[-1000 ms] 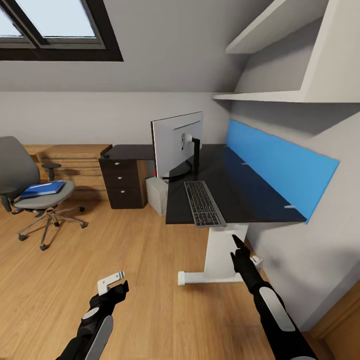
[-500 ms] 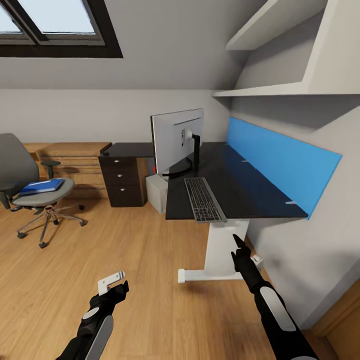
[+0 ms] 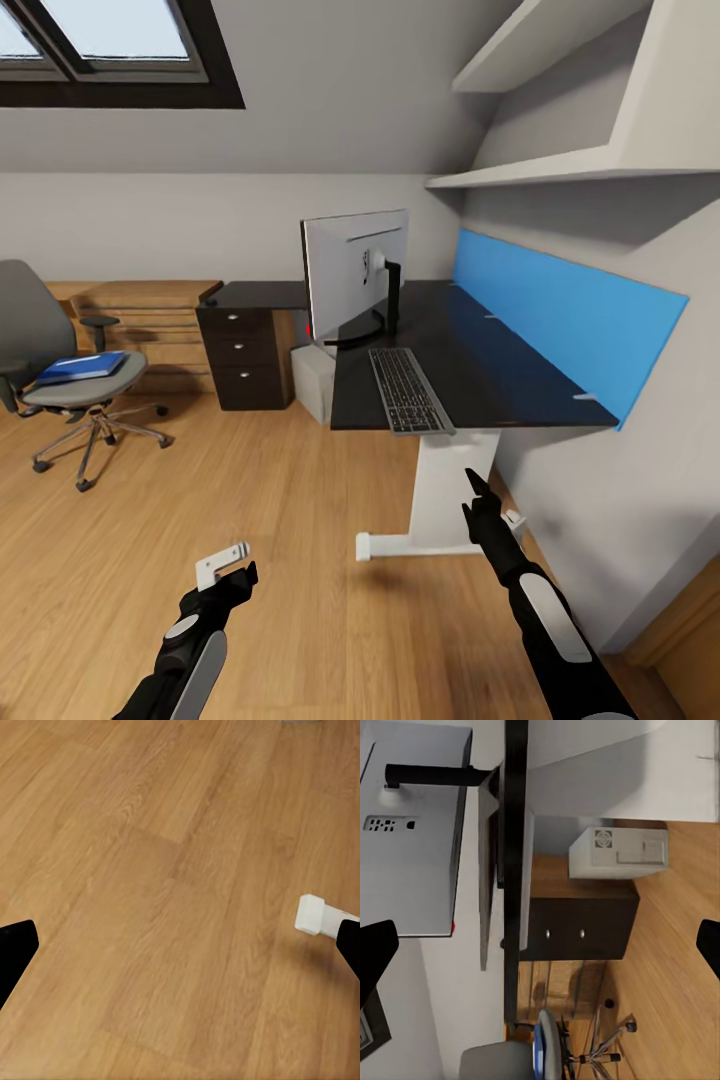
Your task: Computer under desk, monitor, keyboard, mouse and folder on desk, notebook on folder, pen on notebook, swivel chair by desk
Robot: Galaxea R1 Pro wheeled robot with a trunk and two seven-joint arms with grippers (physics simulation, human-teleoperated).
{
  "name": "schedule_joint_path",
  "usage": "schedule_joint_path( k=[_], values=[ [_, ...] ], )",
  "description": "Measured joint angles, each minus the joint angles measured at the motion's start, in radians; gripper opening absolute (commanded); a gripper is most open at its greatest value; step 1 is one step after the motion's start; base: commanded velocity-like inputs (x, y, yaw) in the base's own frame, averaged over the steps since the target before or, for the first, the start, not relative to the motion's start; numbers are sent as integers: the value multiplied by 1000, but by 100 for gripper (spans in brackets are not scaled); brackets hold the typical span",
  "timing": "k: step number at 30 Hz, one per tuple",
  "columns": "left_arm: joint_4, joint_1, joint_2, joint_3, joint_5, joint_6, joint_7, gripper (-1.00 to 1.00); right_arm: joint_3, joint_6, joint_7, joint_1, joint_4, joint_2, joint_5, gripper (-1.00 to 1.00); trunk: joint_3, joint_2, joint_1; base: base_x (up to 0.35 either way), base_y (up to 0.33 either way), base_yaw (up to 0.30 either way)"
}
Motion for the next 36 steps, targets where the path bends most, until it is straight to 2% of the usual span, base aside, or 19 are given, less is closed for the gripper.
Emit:
schedule_joint_path(
  k=[5, 14, 25, 34, 36],
  values=[
    [1, 0, 0, 0, 0, 0, -1, 100, 0, 0, 0, 0, 0, 0, 0, 100, -16, -35, 19, 0, 0, 0],
    [23, 0, 1, 0, -2, 2, -7, 100, 1, 0, -1, 0, 1, 0, 0, 100, -16, -35, 19, 12, 0, 0],
    [27, 0, 1, 0, -2, 1, -8, 100, 2, 0, -1, 0, 1, 0, 0, 100, -16, -35, 19, 215, 37, 0],
    [27, 0, 2, 0, -3, 3, -8, 100, 2, 0, -2, 0, 1, 0, 0, 100, -16, -35, 19, 38, 5, 0],
    [27, 0, 2, 0, -3, 3, -8, 100, 2, 0, -2, 0, 1, 0, 0, 100, -10, -22, 12, 5, 1, 0]
  ],
)
